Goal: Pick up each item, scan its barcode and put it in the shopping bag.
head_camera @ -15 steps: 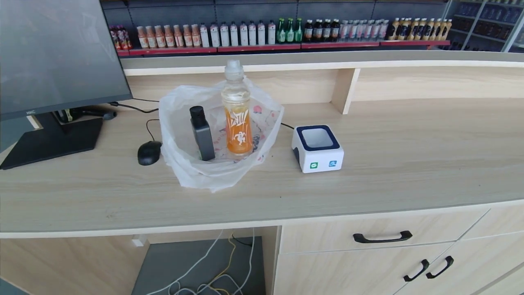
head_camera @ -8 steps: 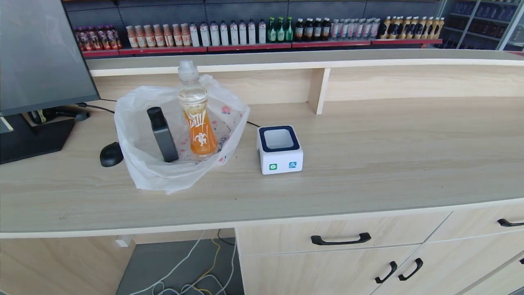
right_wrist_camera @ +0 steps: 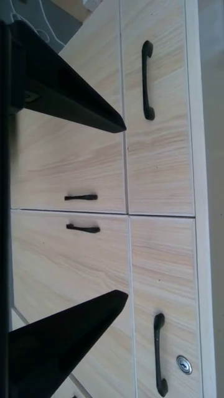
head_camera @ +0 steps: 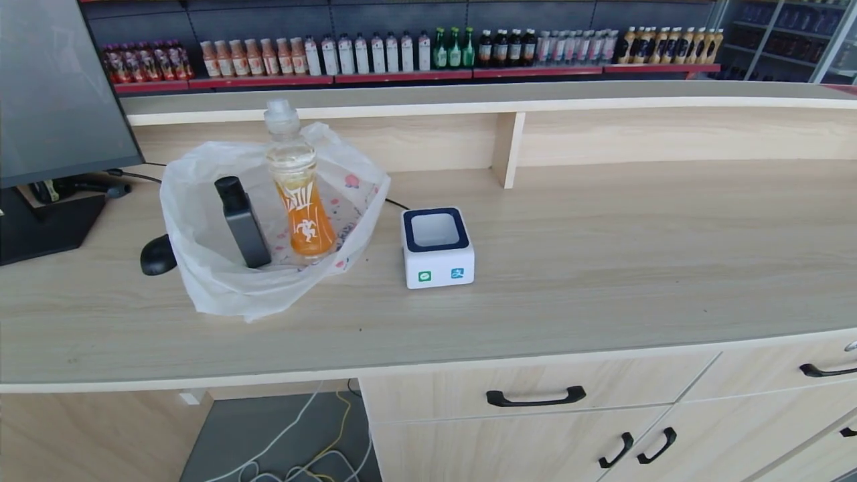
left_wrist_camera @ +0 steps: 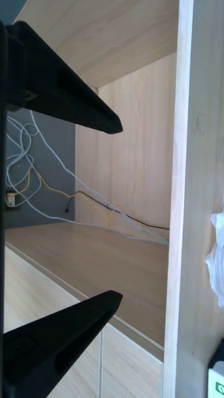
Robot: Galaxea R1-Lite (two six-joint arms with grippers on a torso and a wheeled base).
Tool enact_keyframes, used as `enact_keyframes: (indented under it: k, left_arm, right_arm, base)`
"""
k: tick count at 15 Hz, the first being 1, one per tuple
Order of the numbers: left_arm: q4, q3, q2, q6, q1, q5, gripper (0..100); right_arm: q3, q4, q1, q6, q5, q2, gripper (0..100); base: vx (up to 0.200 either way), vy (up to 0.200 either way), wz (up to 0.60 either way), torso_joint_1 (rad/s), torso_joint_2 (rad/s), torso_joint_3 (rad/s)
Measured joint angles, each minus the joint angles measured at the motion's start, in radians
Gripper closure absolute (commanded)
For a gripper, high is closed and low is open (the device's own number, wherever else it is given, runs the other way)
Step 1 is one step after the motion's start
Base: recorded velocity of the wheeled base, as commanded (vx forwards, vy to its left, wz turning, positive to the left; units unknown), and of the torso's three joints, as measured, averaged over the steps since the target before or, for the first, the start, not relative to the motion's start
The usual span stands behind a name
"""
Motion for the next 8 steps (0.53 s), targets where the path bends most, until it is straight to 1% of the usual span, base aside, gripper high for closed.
enact_keyframes:
  k: [8]
  left_arm:
    - [0.000, 0.000, 0.000, -0.001, 0.000, 0.000, 0]
  right_arm:
    - [0.000, 0.000, 0.001, -0.001, -0.001, 0.001, 0]
  base:
    - [0.000, 0.000, 0.00, 0.000, 0.00, 0.000]
